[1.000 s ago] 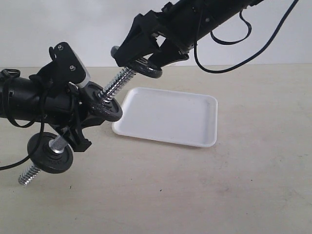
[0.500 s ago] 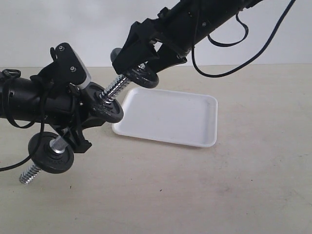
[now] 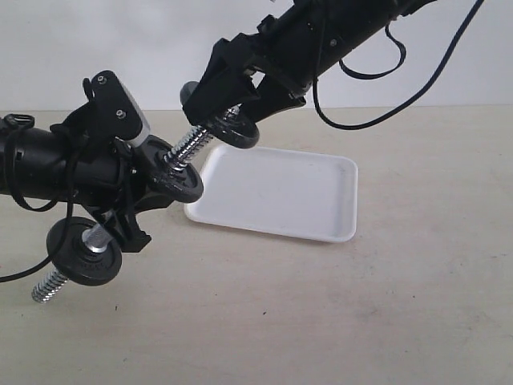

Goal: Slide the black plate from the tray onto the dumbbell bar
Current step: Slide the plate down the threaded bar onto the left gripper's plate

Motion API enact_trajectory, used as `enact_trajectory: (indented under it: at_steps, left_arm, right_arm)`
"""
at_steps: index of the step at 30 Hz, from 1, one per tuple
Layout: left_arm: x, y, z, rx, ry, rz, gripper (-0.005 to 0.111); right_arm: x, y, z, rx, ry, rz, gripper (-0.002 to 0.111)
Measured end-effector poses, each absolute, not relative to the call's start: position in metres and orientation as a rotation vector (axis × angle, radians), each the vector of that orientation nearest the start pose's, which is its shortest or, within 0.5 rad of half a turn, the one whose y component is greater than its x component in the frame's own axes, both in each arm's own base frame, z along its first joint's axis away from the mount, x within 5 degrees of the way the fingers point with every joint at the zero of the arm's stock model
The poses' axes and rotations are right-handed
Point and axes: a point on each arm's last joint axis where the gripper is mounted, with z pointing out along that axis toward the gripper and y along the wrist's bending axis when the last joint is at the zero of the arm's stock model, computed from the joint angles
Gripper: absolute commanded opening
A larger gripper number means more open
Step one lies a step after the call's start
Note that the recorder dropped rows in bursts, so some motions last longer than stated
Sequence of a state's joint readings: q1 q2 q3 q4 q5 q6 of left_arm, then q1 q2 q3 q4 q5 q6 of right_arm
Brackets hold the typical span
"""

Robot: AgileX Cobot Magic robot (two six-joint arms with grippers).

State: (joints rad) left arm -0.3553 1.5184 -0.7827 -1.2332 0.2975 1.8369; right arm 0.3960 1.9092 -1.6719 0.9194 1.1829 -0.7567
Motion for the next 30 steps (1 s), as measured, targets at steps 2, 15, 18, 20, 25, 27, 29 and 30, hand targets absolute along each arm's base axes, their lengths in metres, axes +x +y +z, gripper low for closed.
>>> enact_trajectory:
  at_steps: [2,15,18,20,25,27,29,30]
  left_arm:
    - [0.2733,-0.1283,0.2135,1.194,1.956,-0.189,0.004]
    - [0.2733,-0.1283,0.2135,1.196,1.955,-0.188,0.004]
    - [0.2731,-0.1285,0.2135,1.198,1.955,-0.191,0.004]
    - [0.2731,-0.1285,0.2135,1.2,1.953,-0.19,0.004]
    - [0.2731,-0.1285,0.2135,1.2,1.953,-0.191,0.004]
    - [0.2731,-0.1285,0.2135,1.2,1.953,-0.191,0.004]
    - [0.2731,-0.1285,0.2135,1.2,1.953,-0.191,0.004]
    - [0.2731,-0.1285,0.2135,1.2,1.953,-0.191,0.004]
  right_arm:
    - [0.3503,0.2193,0.3045,-1.092,2.29,1.136,0.0]
    - [0.3491,0.221,0.3041,-1.103,2.291,1.131,0.0]
    - [0.3485,0.2221,0.3037,-1.111,2.291,1.124,0.0]
    - [0.3482,0.2228,0.3036,-1.116,2.289,1.12,0.0]
    - [0.3483,0.2226,0.3033,-1.124,2.286,1.113,0.0]
    - [0.3481,0.2225,0.3033,-1.126,2.287,1.115,0.0]
    - [0.3477,0.223,0.3033,-1.128,2.286,1.115,0.0]
    - [0.3477,0.223,0.3033,-1.128,2.286,1.115,0.0]
